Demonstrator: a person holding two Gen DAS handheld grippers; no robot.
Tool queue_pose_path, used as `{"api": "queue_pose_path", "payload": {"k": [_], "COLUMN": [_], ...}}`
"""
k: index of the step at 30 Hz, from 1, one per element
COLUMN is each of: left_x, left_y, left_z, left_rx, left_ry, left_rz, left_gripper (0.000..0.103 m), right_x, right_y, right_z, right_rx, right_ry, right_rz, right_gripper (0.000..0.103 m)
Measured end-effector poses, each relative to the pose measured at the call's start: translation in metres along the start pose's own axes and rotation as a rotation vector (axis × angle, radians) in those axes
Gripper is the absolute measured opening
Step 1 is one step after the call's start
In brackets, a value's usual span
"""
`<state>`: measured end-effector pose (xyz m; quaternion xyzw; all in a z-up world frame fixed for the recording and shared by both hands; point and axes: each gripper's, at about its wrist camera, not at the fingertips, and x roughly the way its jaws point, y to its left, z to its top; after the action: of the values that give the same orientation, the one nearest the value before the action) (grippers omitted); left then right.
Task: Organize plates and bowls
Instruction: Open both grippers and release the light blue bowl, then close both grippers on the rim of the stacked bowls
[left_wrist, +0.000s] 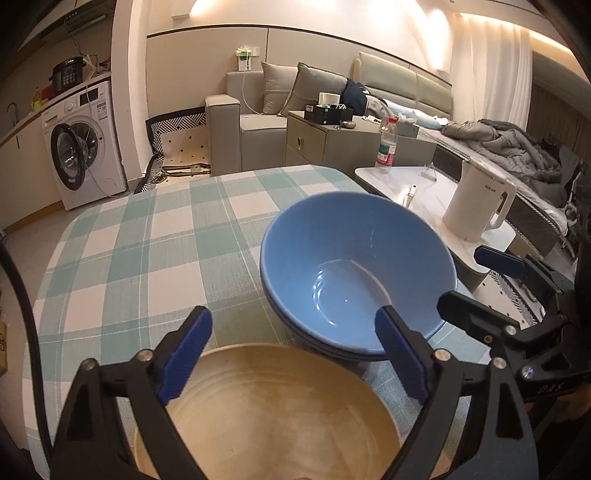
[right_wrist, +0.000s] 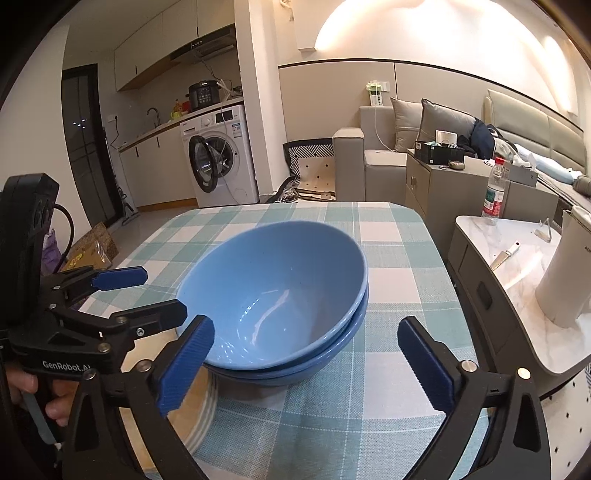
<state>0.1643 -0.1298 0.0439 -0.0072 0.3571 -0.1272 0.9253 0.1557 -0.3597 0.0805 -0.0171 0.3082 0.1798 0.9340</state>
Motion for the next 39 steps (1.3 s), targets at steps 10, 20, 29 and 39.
{"api": "queue_pose_path", "payload": {"k": [10,20,29,39], "left_x": [-0.003,0.004,0.024,0.043], "left_y": [0.011,0.019,0.023,0.025], "left_z": [0.010,0.019,0.024,0.019], "left_rx": [-0.011,-0.023,-0.055,-0.071], "left_ry": [-0.027,-0.022,0.020,0.078], "left_rz": [0.003,0.019,0.003,-0.008], "left_gripper": [0.103,0.103,0.103,0.102], "right_x": [-0.006,0.014,0.035,0.044], "right_y": [-0.010,-0.034,-0.043,-0.059], "right_z": [0.015,0.020,0.006,-0.001], "right_rx": [0.009,0.096,0.147,0.208], "right_ry": [-0.007,0.036,0.089,0.105], "right_rz": [-0.035,-0.052,-0.043,-0.055], "right_gripper": [0.102,0.102,0.102,0.102]}}
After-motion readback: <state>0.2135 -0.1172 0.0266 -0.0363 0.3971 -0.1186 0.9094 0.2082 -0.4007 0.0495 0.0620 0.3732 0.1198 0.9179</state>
